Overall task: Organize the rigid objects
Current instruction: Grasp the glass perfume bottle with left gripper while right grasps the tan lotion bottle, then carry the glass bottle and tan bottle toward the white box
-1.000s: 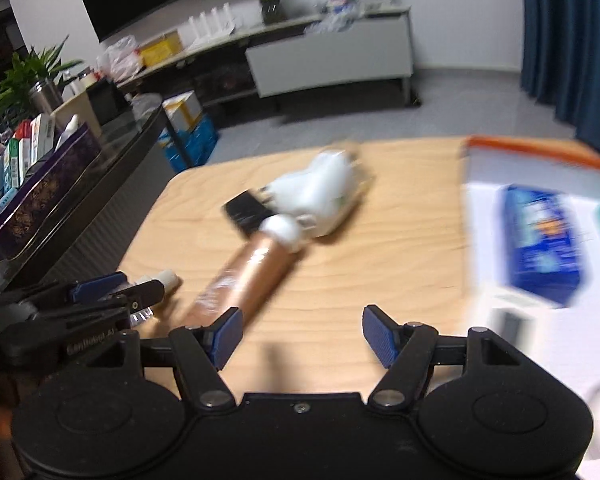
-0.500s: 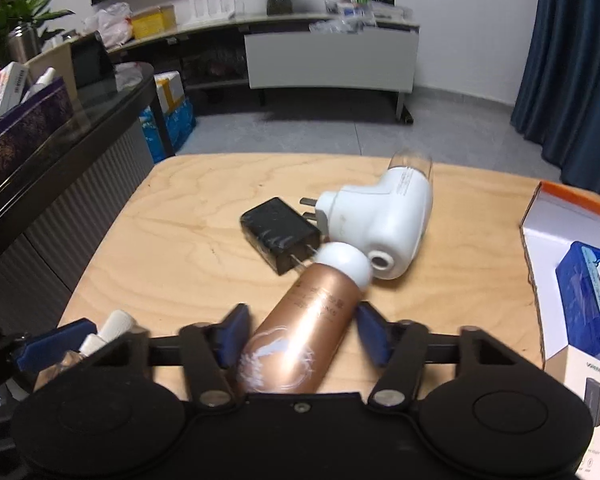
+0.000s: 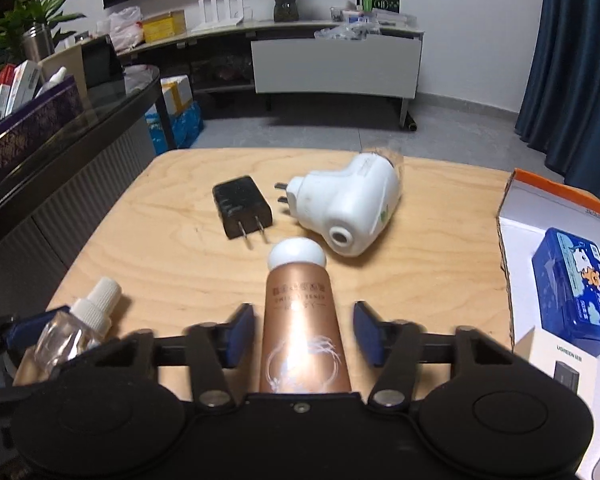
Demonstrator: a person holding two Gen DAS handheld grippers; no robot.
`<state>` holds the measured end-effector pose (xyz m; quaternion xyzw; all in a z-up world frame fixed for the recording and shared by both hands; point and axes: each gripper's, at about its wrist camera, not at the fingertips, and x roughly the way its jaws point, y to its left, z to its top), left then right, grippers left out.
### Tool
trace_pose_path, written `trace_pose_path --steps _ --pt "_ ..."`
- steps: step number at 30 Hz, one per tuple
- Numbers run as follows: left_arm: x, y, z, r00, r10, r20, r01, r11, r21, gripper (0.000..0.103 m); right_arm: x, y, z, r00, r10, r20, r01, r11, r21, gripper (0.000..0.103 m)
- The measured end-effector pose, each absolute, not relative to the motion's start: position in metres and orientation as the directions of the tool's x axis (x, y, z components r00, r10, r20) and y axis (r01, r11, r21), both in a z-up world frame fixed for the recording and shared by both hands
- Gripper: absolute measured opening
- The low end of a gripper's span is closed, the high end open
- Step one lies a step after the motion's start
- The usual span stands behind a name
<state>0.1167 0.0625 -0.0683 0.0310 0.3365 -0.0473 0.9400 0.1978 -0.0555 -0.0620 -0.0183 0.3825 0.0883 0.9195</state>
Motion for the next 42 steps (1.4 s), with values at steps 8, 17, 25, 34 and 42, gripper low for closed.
trace_pose_path --steps 8,17,25,34,42 --pt "0.11 0.065 -0.051 0.807 -0.069 -0.587 0.069 0.997 -0.022 0.049 0.169 -0.079 -0.046 0.746 0.214 -0.631 -0.231 0.971 0.056 0.045" --pt "0.092 0.035 -0.027 0.82 -0.114 -0.56 0.09 0.993 -0.071 0.049 0.137 -0.114 -0.012 0.802 0.191 -0.565 -0.205 0.978 0.041 0.045" --pt "0.075 -0.016 -0.002 0.826 -0.159 -0.541 0.142 0.987 -0.073 0.049 0.101 -0.174 0.014 0.843 0.098 -0.529 -0.106 0.994 0.017 0.045" --pt "0.083 -0.106 0.02 0.79 -0.306 -0.531 0.281 0.951 -0.13 0.049 0.069 -0.271 0.027 0.858 -0.031 -0.513 0.045 0.999 0.015 0.045" --pt "0.107 -0.165 0.038 0.758 -0.383 -0.529 0.38 0.917 -0.119 0.049 0.071 -0.326 0.044 0.866 -0.078 -0.494 0.119 0.992 0.051 0.045"
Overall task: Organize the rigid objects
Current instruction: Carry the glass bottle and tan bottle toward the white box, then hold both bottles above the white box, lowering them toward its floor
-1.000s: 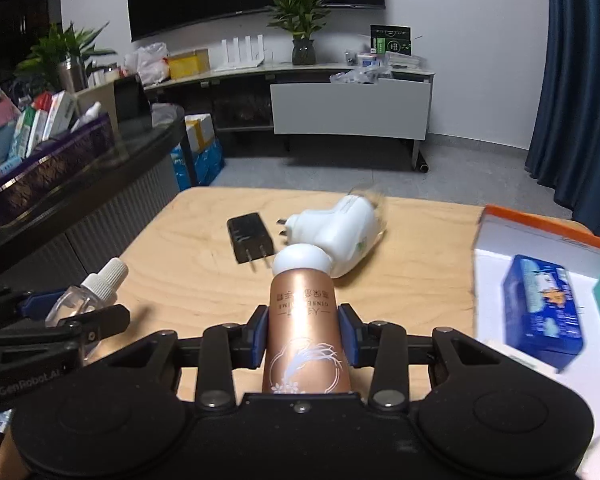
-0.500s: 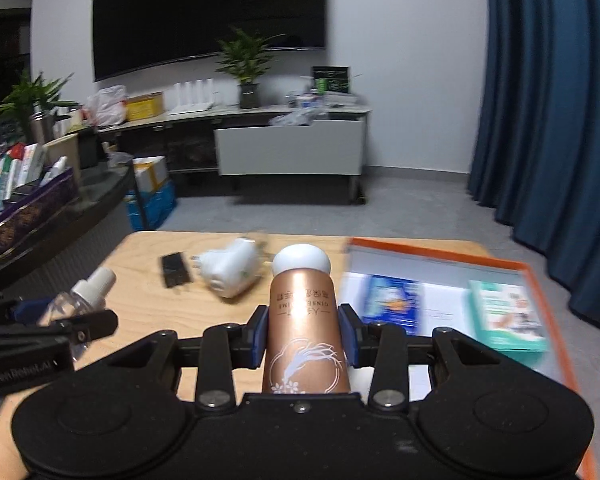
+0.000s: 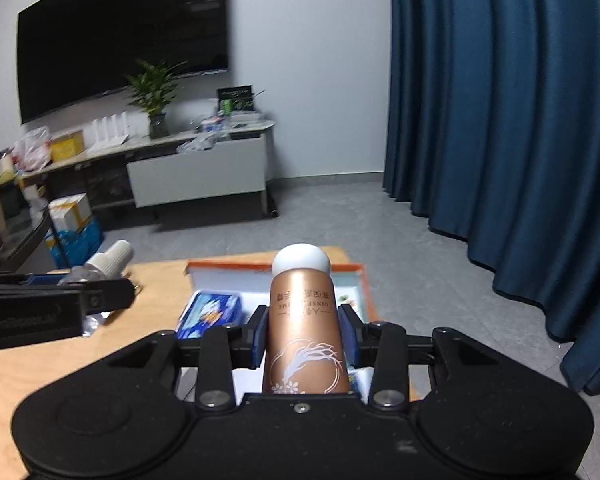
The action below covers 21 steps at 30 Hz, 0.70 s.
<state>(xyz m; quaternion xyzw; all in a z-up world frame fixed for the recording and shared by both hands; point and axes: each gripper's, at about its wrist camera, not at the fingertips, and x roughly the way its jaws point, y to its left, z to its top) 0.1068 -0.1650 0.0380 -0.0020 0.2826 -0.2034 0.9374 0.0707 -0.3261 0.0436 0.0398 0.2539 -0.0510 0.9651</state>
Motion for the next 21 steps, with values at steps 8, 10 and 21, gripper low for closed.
trace_pose_path --steps 8,10,21 --pt "0.124 -0.179 0.047 0.775 -0.364 -0.517 0.358 0.927 -0.116 0.049 0.088 -0.341 0.052 0.872 -0.044 -0.488 0.095 0.992 0.081 0.045" --pt "0.128 -0.181 0.04 0.769 -0.35 -0.534 0.345 0.932 -0.113 0.049 0.091 -0.341 0.049 0.867 -0.037 -0.496 0.088 0.993 0.079 0.045" --pt "0.149 -0.179 0.016 0.726 -0.311 -0.614 0.308 0.945 -0.114 0.05 0.114 -0.343 0.03 0.838 -0.003 -0.546 0.076 0.991 0.112 0.046"
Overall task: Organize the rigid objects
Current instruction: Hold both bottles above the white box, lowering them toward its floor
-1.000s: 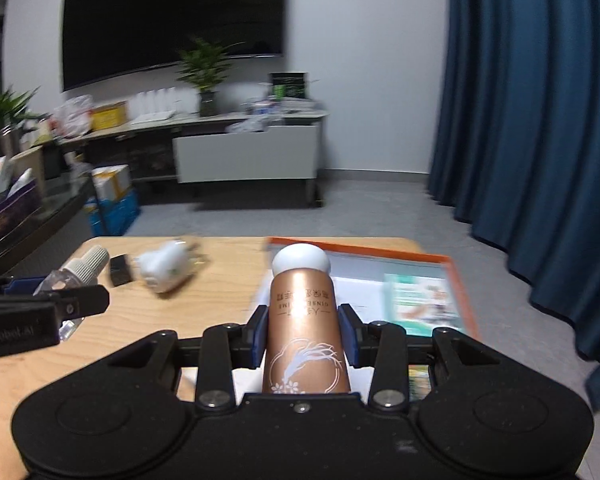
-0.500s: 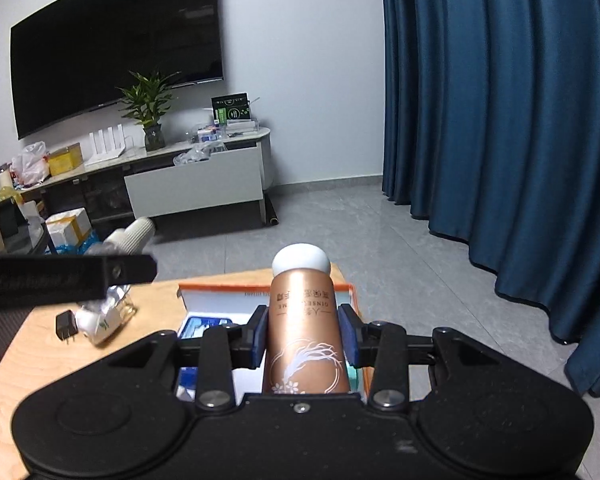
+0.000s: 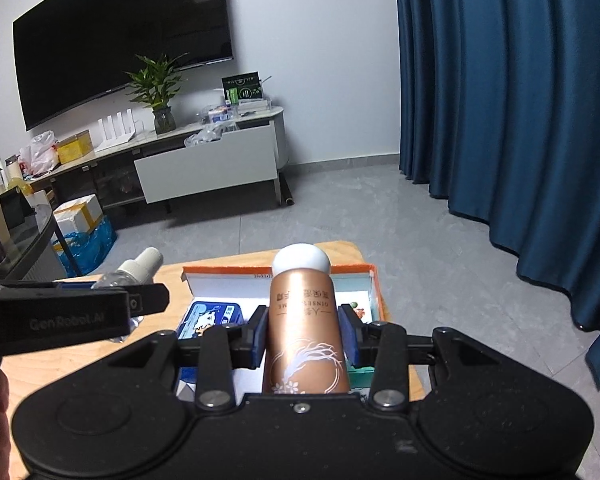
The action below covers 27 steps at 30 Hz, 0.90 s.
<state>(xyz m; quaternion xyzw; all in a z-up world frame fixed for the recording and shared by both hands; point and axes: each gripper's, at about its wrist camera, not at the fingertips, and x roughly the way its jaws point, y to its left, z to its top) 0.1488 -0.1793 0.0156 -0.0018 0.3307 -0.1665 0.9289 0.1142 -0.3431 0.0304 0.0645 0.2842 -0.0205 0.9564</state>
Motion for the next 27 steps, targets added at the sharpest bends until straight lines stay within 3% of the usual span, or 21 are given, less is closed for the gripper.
trace_pose_path --steps 27 --pt "0.141 -0.184 0.023 0.731 -0.307 -0.61 0.31 0.945 -0.104 0.05 0.114 -0.339 0.034 0.846 -0.018 -0.533 0.081 0.992 0.094 0.046"
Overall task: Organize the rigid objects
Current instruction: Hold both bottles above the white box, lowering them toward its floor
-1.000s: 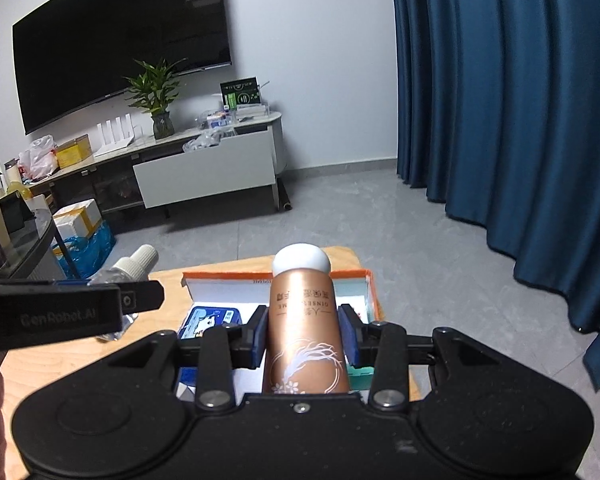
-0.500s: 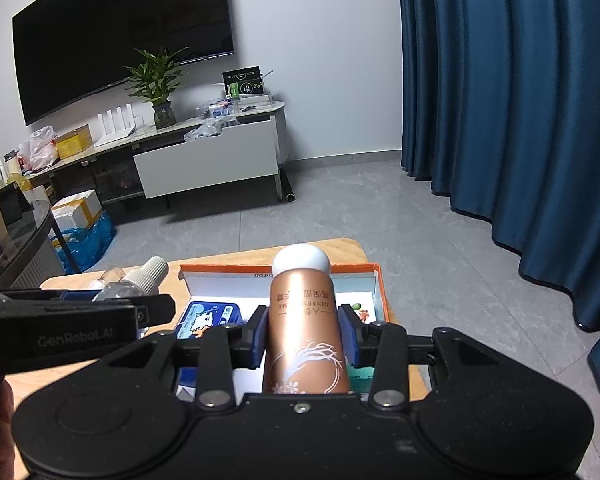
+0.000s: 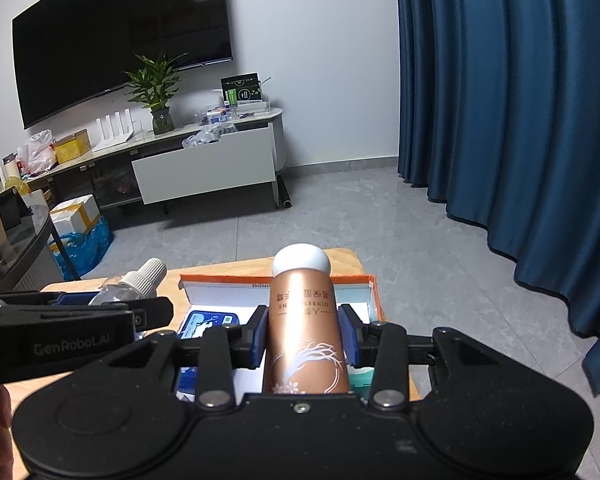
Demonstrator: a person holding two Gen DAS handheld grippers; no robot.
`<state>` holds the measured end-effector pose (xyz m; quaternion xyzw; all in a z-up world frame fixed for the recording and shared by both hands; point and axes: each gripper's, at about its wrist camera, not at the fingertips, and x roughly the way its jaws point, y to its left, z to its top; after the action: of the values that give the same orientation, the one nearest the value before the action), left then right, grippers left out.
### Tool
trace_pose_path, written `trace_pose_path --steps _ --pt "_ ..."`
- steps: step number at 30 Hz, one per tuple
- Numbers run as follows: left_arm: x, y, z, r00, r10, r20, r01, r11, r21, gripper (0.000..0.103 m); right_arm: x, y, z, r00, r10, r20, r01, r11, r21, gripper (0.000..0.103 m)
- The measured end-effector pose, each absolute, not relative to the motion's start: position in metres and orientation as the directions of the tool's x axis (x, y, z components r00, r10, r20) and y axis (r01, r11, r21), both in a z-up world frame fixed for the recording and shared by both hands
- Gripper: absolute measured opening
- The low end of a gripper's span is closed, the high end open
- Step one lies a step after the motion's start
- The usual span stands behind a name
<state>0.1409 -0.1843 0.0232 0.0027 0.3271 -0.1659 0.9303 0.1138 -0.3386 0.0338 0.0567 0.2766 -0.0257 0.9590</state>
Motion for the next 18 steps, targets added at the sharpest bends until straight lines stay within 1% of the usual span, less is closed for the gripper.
trace_pose_path --steps 18 --pt "0.129 -0.184 0.031 0.747 -0.312 -0.587 0.314 0.944 -0.102 0.05 0.1 -0.336 0.046 0.86 -0.021 -0.509 0.081 0.992 0.096 0.046"
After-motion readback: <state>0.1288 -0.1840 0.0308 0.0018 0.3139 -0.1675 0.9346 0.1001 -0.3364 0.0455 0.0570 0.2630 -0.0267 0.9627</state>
